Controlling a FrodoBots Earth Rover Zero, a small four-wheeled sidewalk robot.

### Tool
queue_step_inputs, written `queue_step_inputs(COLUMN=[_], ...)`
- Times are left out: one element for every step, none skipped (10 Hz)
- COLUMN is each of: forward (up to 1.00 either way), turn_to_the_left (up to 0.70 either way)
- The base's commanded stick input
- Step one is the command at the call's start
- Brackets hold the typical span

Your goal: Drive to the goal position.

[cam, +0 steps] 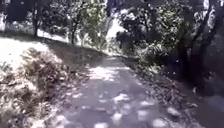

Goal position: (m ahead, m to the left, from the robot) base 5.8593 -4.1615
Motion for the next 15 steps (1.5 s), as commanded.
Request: queue_step_inputs(forward=[0.5,0.5,0.5,0.5,0.5,0.5,0.5,0.5,0.5,0.5,0.5,0.5,0.5,0.5,0.5], turn_to_the_left=[0.0,0.0,0.0,0.0,-0.06,-0.42,-0.5,0.07,0.0,0.0,0.1,0.0,0.0,0.0,0.0])
